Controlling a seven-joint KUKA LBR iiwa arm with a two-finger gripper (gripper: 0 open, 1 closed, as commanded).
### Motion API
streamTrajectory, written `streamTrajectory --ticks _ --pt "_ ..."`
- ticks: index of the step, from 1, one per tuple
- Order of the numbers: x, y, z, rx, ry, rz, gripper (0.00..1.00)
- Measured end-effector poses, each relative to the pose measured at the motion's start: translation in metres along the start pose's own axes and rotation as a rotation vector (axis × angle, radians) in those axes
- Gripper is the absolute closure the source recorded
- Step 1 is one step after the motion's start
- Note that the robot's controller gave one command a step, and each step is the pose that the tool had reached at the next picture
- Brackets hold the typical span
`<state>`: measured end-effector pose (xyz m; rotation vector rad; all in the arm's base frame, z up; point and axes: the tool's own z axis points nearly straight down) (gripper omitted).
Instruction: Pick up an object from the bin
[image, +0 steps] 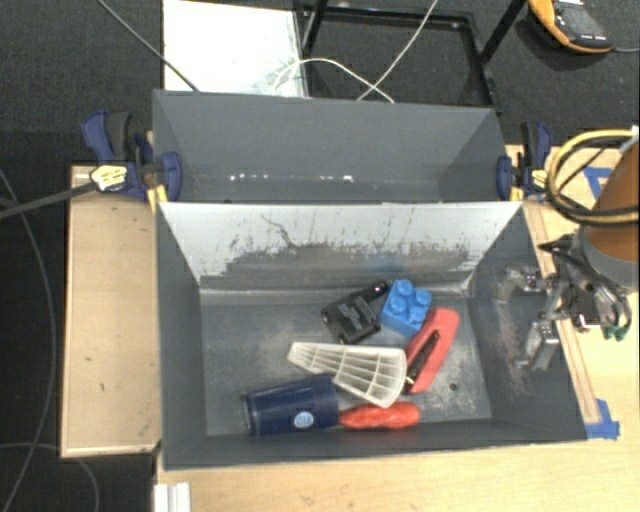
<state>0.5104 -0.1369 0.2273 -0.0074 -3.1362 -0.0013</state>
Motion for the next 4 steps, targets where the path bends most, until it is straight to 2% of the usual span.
streamTrajectory --ticks 1,2,3,4 --pt "-0.002 0.001 -0.005 0.002 -0.009 -0.008 0.0" --pt "-0.027 0.033 0.096 0.003 -0.01 -0.364 0.0" --pt "-0.032 0.038 0.069 0.007 -0.014 -0.718 0.0" --pt "-0.033 0.087 0.111 0.002 -0.01 -0.816 0.0"
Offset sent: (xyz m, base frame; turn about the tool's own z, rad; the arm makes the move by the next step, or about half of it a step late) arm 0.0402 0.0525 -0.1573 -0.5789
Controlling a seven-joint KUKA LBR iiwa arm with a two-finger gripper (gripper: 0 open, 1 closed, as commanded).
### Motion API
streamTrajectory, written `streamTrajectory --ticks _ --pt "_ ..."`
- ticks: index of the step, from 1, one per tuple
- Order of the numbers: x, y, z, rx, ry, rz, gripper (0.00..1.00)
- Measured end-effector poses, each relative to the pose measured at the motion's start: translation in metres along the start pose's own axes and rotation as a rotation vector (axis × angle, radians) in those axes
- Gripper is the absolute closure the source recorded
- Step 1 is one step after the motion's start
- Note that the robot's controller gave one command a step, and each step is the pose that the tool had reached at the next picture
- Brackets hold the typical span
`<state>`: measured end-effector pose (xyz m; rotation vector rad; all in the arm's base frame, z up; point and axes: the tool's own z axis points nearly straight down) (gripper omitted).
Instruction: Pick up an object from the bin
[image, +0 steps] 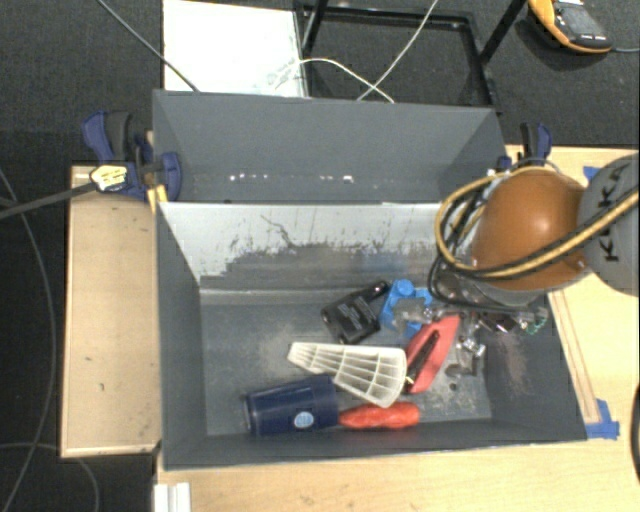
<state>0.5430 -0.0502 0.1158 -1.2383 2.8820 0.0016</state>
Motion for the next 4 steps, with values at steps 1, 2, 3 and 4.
streamTrajectory --ticks 1,2,3,4 --pt "0.005 -0.023 0.046 0.009 0.002 -0.453 0.0" --pt "0.03 -0.027 0.045 -0.001 0.002 -0.508 1.0" --pt "0.03 -0.027 0.045 -0.001 0.002 -0.508 1.0" --pt "0.031 -0.026 0.035 -0.004 0.001 -0.505 1.0"
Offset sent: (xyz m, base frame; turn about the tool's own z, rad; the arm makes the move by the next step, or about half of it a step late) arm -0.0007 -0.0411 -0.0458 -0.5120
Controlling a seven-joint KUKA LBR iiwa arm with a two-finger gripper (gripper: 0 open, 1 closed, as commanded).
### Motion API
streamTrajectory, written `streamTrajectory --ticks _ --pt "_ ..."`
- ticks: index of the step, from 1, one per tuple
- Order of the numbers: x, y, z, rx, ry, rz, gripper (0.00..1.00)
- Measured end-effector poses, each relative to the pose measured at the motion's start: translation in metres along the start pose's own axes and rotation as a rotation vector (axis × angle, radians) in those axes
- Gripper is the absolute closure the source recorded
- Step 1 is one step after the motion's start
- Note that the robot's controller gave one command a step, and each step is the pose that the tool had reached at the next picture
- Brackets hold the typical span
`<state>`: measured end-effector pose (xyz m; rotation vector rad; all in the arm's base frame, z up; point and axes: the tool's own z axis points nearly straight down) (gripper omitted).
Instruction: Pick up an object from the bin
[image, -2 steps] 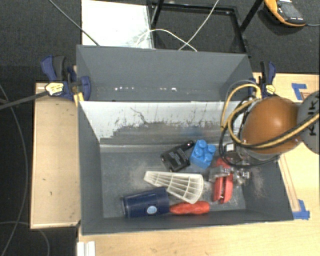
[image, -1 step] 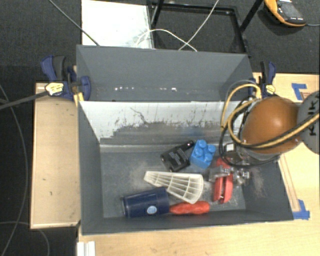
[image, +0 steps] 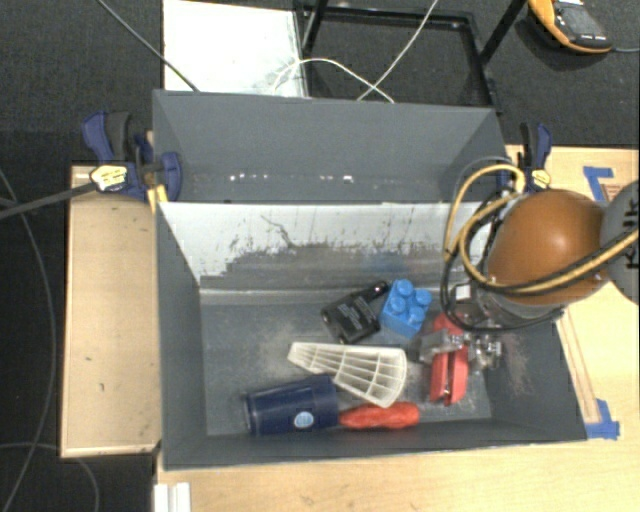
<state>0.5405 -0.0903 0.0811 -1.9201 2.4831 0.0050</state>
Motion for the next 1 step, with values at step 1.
streamTrajectory --ticks 1 --pt "-0.0004 -0.001 -0.0219 0.003 0.0 0.0 1.0"
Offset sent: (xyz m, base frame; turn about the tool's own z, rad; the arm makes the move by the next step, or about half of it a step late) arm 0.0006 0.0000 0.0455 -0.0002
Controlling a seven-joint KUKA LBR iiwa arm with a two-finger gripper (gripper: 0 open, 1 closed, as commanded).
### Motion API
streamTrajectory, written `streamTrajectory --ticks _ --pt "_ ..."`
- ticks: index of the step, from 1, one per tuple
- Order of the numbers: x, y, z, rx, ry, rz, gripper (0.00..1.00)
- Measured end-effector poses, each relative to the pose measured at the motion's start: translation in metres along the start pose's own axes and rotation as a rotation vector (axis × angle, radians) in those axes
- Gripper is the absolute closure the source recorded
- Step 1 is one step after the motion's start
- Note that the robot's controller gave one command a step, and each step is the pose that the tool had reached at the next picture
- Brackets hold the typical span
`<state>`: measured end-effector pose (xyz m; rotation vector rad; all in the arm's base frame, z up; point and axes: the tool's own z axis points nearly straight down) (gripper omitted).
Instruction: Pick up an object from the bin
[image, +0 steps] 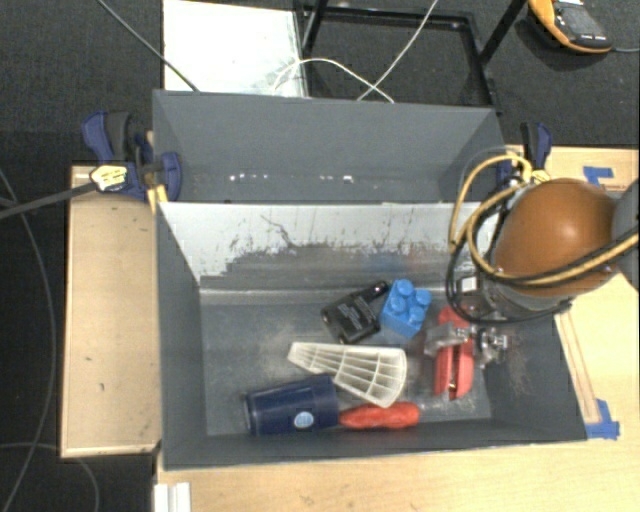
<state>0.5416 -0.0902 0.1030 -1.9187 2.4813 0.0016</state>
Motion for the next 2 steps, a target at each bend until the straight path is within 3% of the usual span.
streamTrajectory --ticks 2 --pt "0.0 0.0 -0.024 0.003 -0.002 0.006 1.0"
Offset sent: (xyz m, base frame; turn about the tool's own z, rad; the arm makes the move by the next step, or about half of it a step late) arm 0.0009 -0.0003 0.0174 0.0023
